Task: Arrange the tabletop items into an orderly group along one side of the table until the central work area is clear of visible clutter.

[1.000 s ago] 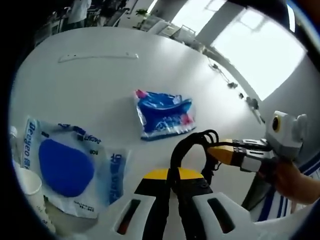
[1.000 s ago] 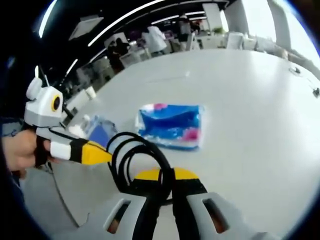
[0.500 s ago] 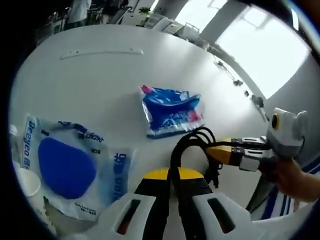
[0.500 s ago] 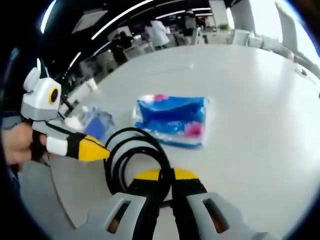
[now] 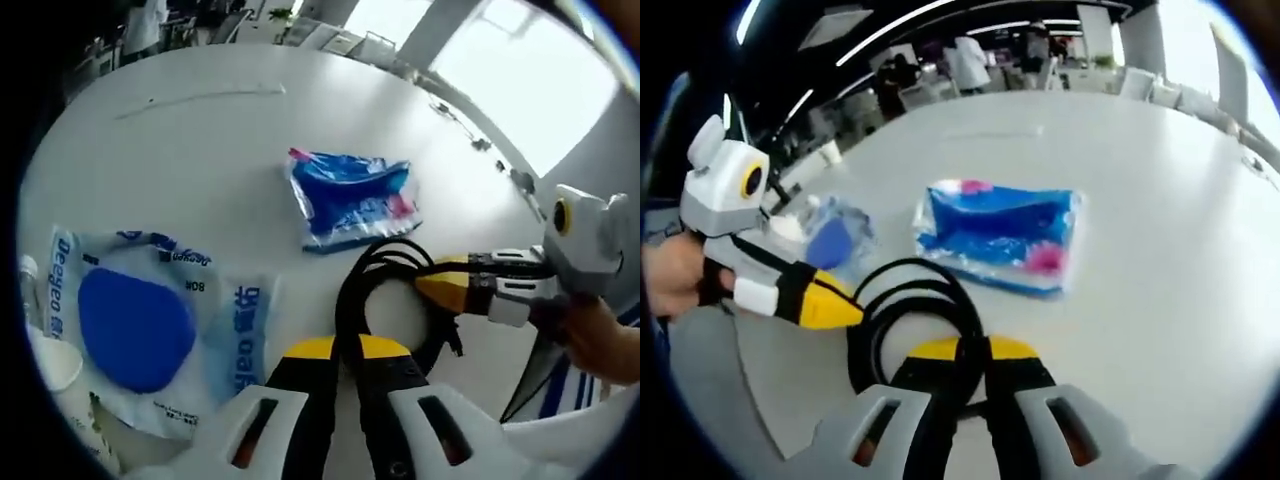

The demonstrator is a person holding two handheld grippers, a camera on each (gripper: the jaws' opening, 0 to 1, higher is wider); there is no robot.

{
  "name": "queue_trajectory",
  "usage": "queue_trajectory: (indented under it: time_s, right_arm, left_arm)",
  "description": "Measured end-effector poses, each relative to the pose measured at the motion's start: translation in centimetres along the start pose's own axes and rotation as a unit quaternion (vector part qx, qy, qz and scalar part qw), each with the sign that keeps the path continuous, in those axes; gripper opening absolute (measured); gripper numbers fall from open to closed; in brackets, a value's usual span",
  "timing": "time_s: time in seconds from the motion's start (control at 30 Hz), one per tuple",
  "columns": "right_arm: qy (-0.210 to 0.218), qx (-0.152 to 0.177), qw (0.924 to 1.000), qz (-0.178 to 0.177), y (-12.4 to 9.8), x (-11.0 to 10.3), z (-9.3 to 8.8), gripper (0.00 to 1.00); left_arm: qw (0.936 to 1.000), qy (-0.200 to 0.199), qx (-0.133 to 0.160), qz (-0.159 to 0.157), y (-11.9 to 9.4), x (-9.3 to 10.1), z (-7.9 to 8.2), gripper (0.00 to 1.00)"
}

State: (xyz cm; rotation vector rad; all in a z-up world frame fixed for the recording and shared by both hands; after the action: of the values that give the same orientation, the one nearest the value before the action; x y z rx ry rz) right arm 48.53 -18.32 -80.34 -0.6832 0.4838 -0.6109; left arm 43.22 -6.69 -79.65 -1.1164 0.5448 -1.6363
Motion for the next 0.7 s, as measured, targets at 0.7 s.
queue_trajectory:
  time_s: [0.7]
  right_arm:
    - [-0.033, -0.007, 0.9994, -0.002, -0.01, -0.41, -0.15, 0.08]
  left_arm:
    - [0.9999, 0.012, 0.001, -0.008, 0.09, 0.19, -0.66, 0.04]
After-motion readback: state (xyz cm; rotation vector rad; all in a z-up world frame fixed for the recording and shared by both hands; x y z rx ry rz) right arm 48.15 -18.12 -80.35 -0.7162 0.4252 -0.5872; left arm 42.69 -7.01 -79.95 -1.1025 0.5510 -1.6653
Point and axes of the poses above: the point that each gripper's makers call its tool centre point, and the gripper's own axes: y roughly forward along the fingers, x roughly to its right, z roughly out of its top, the point moved 4 cm from there along -y, roughly backward along the fingers, and after that the axes turned 2 degrees about -y, right-handed, at the moved point
